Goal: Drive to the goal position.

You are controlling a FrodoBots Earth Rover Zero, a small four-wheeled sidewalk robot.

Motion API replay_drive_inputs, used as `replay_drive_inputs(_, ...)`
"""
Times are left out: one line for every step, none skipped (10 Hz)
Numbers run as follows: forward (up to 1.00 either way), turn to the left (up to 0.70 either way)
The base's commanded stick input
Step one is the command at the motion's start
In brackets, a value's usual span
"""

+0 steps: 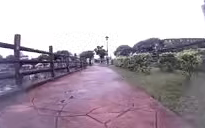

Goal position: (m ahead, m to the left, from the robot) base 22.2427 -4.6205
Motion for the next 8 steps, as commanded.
replay_drive_inputs(0.85, -0.01)
replay_drive_inputs(0.92, -0.01)
replay_drive_inputs(1.00, -0.01)
replay_drive_inputs(1.00, -0.01)
replay_drive_inputs(1.00, -0.01)
replay_drive_inputs(1.00, -0.01)
replay_drive_inputs(1.00, -0.01)
replay_drive_inputs(1.00, -0.01)
